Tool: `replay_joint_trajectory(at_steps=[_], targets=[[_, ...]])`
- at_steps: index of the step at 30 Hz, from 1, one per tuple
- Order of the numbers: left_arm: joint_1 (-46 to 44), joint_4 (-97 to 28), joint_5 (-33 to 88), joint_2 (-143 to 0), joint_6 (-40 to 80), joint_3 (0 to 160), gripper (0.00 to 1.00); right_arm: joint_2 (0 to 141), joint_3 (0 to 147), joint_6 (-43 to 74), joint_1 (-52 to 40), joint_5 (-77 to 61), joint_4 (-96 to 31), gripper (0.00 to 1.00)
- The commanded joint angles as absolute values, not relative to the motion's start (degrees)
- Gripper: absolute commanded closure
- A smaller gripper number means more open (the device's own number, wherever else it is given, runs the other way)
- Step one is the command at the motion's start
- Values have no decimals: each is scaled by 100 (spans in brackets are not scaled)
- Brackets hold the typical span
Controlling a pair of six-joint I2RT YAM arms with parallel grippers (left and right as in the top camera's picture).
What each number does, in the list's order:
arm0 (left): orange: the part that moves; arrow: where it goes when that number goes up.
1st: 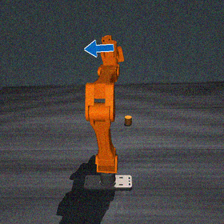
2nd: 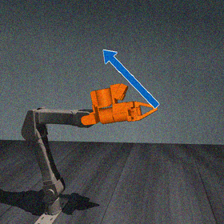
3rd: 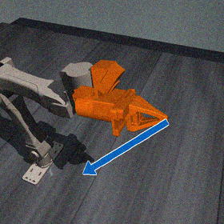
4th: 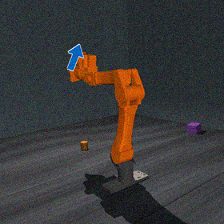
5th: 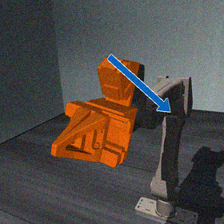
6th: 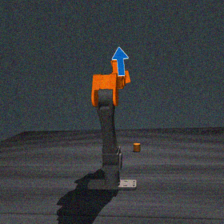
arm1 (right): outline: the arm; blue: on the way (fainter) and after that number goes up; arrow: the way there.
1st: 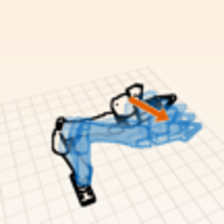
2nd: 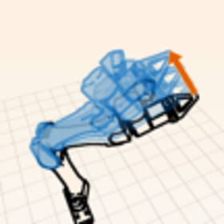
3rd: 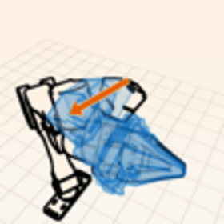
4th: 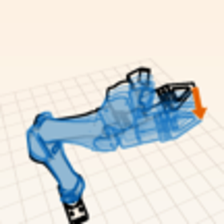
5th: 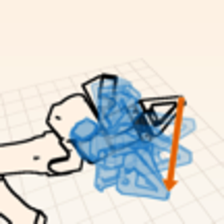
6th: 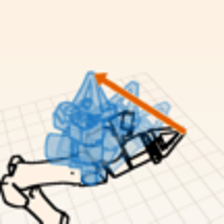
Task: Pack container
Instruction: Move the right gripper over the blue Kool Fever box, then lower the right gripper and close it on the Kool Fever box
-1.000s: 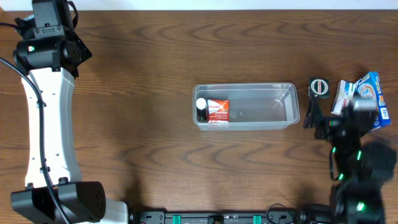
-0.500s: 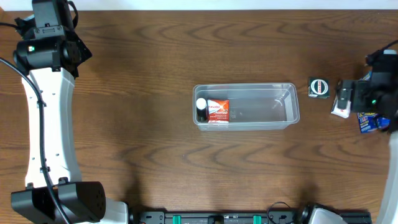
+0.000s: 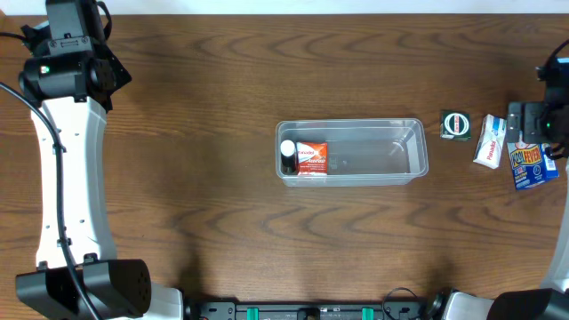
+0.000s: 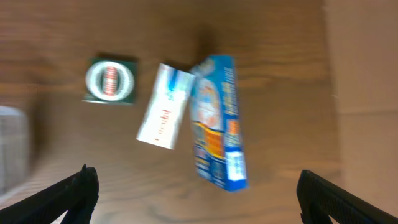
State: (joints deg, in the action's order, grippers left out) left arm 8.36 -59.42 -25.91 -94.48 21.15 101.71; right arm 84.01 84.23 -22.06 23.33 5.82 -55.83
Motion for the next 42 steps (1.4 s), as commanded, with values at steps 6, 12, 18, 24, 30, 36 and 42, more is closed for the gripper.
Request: replay_joint_trajectory(at_steps=[6,12,18,24,30,36,42], targets=[[845,-5955,-2683,-9367,2123,10235,2,8619,8549,-2604,2912,794,-5634,1],[845,-5955,-2683,-9367,2123,10235,2,9087,8549,-2836,3277,99,-5675,1],[845,-5955,-2683,-9367,2123,10235,2,9607,8549,-3144,3304,38,-5629,1],[845,-5955,-2681,-9367,2121,10235,2,10154,8549,-3138,3341,64,-5583,1],[845,-5955,-2683,-9367,2123,10235,2,10628,8549,-3131,3514,56,-5402,1],[845,-5955,-2681,-9367,2123,10235,2,10777,8549,-3070,3535,58,-5096,1],[845,-5955,-2683,-9367,2121,10235,2,10798,8549,-3072,3551,-137,-4995,20]])
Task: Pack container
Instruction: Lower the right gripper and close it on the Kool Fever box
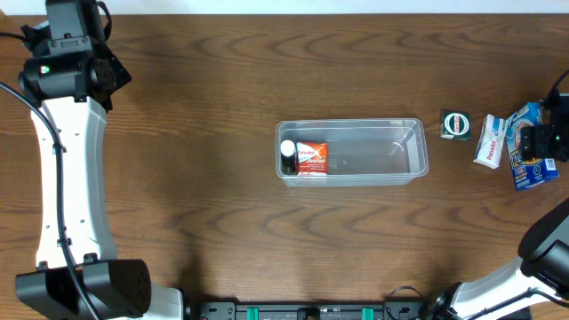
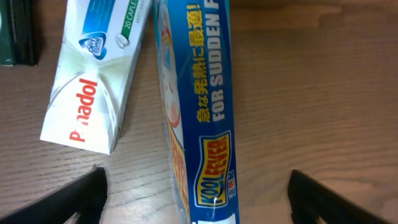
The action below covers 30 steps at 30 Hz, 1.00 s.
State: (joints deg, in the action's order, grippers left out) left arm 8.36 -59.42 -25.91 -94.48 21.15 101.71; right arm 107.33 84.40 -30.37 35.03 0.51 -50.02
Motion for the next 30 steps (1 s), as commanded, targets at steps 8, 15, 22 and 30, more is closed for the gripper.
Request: replay_joint_trajectory(at_steps=[8,15,22,30], targets=[[845,-5955,-2683,-9367,2123,10235,2,10803,8538,-3024,3640,-180,-5072,47],[845,-5955,-2683,-9367,2123,10235,2,10803,8534,-2917,3658,-178,-5122,42],[845,-5955,-2683,-9367,2121,10235,2,10803,8534,-2915,3658,-180,-5144,51],[845,-5955,-2683,-9367,2123,10235,2,10803,8532,-2766,3658,-204,-5164,54]])
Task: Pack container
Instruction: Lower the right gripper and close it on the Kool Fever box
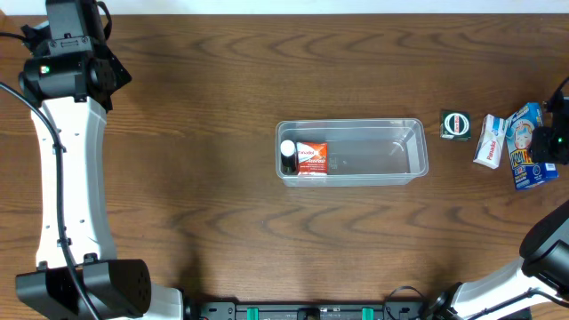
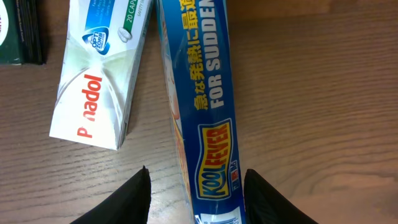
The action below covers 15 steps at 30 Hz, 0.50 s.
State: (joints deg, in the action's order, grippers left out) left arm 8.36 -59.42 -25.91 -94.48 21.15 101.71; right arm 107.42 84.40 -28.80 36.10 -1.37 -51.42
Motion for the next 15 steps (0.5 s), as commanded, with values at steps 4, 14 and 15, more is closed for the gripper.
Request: replay_joint_trajectory(at_steps=[4,14,15], targets=[[845,-5955,-2683,-9367,2121,10235,2,10803,8527,-2770,3658,-410,-5157,55],[845,-5955,-2683,-9367,2123,10235,2,10960,8493,-2775,3658,-526,-5065,45],[845,-5955,-2683,-9367,2123,10235,2,10991,8493,-2775,3658,-541,-5050,45]])
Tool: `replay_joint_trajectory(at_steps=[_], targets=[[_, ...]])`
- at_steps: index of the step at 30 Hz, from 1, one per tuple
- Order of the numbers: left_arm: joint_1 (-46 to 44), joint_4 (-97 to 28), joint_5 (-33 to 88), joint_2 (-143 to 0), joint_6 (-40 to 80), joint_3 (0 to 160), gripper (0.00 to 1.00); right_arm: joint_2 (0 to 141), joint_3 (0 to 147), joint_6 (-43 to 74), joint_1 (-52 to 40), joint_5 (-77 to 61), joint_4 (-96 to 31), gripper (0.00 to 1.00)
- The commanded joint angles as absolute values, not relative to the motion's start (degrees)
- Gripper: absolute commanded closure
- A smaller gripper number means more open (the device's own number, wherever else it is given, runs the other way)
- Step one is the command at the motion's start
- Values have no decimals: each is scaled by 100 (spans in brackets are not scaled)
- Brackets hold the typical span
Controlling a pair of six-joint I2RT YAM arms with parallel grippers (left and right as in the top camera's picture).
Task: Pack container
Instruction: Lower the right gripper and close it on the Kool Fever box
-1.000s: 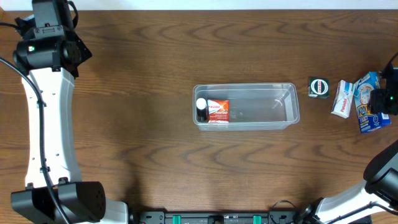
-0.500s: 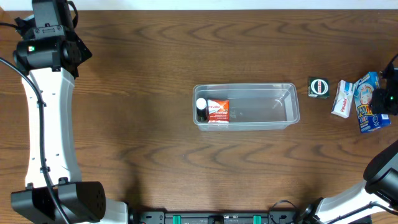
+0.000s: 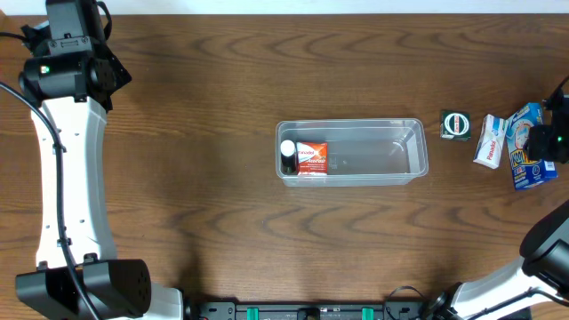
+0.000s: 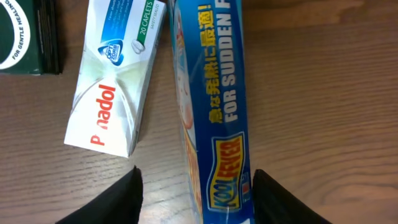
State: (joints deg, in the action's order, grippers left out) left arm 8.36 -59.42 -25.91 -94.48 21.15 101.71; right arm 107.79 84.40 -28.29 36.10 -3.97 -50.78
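A clear plastic container (image 3: 378,153) sits mid-table. A small dark bottle (image 3: 287,158) and a red-and-white box (image 3: 311,157) lie at its left end. At the far right, a blue Kool Fever box (image 4: 214,93) stands on its long edge on the table. My right gripper (image 4: 196,193) is low over the blue box (image 3: 526,162), open, with one finger on each side of it. The right finger is at the box's edge, and a gap shows on the left. My left arm (image 3: 67,53) is parked at the far left, its fingers hidden.
A white Panadol box (image 4: 115,87) lies just left of the blue box, close to my left finger. A dark green square box (image 4: 25,37) lies further left, between the Panadol box (image 3: 489,140) and the container. The table's right edge is close behind the gripper.
The Panadol and blue boxes sit a little further right and lower in the right wrist view, so the gripper shifted slightly. The fingers stand about as far apart, still astride the blue box.
My right gripper was wide open, high above the three boxes. Later it was low over the blue box with its fingers wide apart. After that the fingers had drawn in close on both sides of the box, where they still stand. The left arm never moved.
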Motion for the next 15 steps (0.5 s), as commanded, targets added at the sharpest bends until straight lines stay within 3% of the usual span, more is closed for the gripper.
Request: replay_joint_trajectory(at_steps=[1,9,13,15], targets=[[845,-5955,-2683,-9367,2123,10235,2,11032,8493,-2799,3658,-541,-5035,46],[845,-5955,-2683,-9367,2123,10235,2,11063,8497,-2794,3660,-526,-4862,47],[845,-5955,-2683,-9367,2123,10235,2,11063,8499,-2794,3658,-513,-4816,57],[845,-5955,-2683,-9367,2121,10235,2,11063,8503,-2794,3658,-515,-4790,68]])
